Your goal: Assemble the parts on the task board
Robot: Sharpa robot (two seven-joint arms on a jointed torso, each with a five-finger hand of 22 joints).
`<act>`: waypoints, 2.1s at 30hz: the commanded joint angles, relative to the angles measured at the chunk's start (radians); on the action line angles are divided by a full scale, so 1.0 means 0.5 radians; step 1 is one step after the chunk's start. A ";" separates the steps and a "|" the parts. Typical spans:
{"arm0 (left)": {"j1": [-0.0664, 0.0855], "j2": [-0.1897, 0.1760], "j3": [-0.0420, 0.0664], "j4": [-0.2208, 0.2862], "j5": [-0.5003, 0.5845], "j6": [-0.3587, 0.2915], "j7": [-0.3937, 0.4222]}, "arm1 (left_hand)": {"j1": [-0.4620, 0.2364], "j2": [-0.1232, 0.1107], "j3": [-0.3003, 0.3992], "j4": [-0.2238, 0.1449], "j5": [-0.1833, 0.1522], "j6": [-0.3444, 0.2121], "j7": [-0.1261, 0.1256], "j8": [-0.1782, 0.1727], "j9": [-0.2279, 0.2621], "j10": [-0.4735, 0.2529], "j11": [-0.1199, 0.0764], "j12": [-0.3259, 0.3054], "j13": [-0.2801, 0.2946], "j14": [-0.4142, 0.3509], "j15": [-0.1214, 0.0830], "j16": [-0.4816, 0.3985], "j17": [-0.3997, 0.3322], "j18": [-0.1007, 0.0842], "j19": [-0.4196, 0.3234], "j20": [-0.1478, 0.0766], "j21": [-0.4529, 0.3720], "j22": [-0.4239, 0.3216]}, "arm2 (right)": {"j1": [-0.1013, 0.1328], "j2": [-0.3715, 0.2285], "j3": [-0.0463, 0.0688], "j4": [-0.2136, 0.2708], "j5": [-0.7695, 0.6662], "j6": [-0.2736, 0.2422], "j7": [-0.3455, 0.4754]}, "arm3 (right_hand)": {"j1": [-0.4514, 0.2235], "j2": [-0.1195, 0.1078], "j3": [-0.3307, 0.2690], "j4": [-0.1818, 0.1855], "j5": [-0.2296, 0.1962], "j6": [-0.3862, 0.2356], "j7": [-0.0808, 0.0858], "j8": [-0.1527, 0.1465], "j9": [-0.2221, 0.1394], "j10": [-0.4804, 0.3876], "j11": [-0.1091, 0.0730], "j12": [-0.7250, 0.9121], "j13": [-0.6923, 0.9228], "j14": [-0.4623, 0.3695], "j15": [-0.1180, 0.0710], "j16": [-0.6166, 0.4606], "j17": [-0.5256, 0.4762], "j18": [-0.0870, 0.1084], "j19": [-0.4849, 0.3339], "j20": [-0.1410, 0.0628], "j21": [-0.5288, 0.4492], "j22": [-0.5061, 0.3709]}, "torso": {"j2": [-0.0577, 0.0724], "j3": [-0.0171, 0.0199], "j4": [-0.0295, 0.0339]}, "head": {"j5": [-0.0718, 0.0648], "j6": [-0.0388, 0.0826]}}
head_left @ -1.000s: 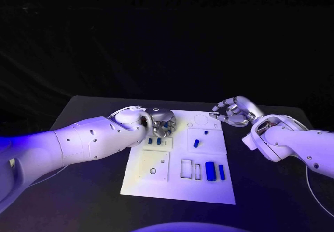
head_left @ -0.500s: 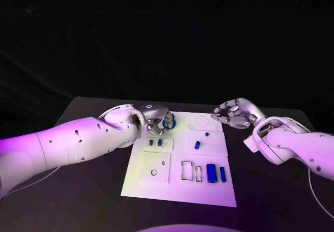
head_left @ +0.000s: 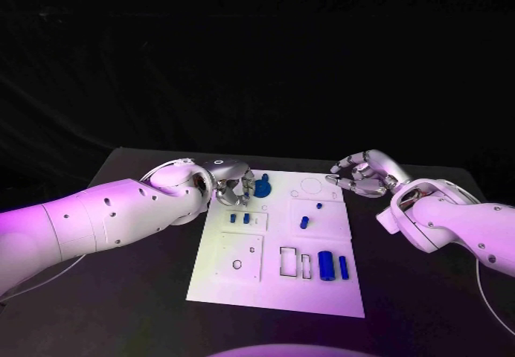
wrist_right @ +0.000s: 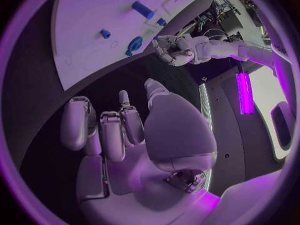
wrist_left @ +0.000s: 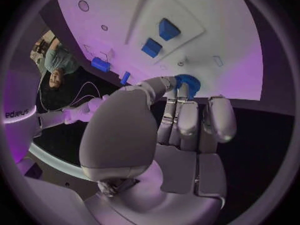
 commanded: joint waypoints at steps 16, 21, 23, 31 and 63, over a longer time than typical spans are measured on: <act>0.000 -0.002 -0.002 -0.010 0.045 0.149 -0.033 | -0.019 -0.002 -0.004 -0.012 -0.005 0.010 0.002 -0.013 -0.001 0.056 -0.037 -0.015 0.001 0.008 0.001 -0.007 -0.021 -0.008 0.005 0.002 -0.002 -0.013 | -0.001 0.002 0.000 0.000 -0.015 0.004 0.015 | 0.015 -0.003 0.001 -0.001 0.012 -0.013 -0.003 0.014 -0.002 -0.003 0.001 0.002 0.152 0.116 -0.015 -0.013 0.124 0.020 -0.011 0.003 -0.011 0.085 | 0.001 0.0019 -0.002 | 0.006 -0.013; -0.003 0.008 -0.005 -0.022 0.047 0.155 -0.034 | -0.019 0.000 -0.002 -0.014 -0.003 0.011 0.001 -0.016 -0.002 0.057 -0.037 -0.021 0.000 0.006 0.001 -0.008 -0.023 -0.007 0.002 0.002 -0.005 -0.016 | -0.001 0.003 0.000 0.000 -0.015 0.004 0.015 | 0.015 -0.003 0.001 -0.001 0.012 -0.013 -0.003 0.014 -0.002 -0.003 0.001 0.002 0.152 0.116 -0.015 -0.013 0.124 0.020 -0.011 0.003 -0.011 0.085 | 0.002 0.0014 -0.003 | 0.004 -0.012; -0.005 0.010 -0.006 -0.027 0.048 0.155 -0.032 | -0.019 0.000 -0.002 -0.014 -0.003 0.011 0.001 -0.017 -0.002 0.058 -0.037 -0.023 0.000 0.006 0.001 -0.009 -0.024 -0.007 0.001 0.002 -0.007 -0.019 | -0.001 0.003 0.000 0.000 -0.015 0.004 0.015 | 0.015 -0.003 0.001 -0.001 0.012 -0.013 -0.003 0.014 -0.002 -0.003 0.001 0.002 0.152 0.116 -0.015 -0.013 0.124 0.020 -0.011 0.003 -0.011 0.085 | 0.002 0.0013 -0.003 | 0.004 -0.014; -0.016 0.026 -0.008 -0.044 0.054 0.161 -0.030 | -0.022 -0.001 -0.002 -0.016 -0.003 0.011 0.001 -0.021 -0.002 0.060 -0.036 -0.031 -0.001 0.004 0.002 -0.009 -0.025 -0.006 -0.002 0.000 -0.009 -0.021 | -0.001 0.003 0.000 0.000 -0.015 0.006 0.015 | 0.015 -0.003 0.001 -0.001 0.012 -0.013 -0.003 0.014 -0.002 -0.003 0.001 0.002 0.152 0.116 -0.015 -0.013 0.124 0.020 -0.011 0.003 -0.011 0.085 | 0.003 0.0018 -0.002 | 0.002 -0.015; -0.028 0.039 -0.018 -0.073 0.056 0.217 -0.032 | -0.144 -0.100 -0.056 0.010 0.000 -0.083 0.035 -0.131 -0.023 -0.050 0.019 -0.278 -0.080 -0.045 0.048 -0.030 -0.109 0.015 -0.069 0.023 -0.087 -0.119 | -0.001 0.000 0.000 -0.001 -0.015 0.004 0.015 | 0.014 -0.002 0.001 0.000 0.011 -0.012 -0.005 0.020 -0.002 -0.006 -0.001 -0.004 0.146 0.115 -0.017 -0.016 0.120 0.021 -0.012 0.001 -0.017 0.082 | 0.000 0.0028 -0.002 | 0.001 -0.021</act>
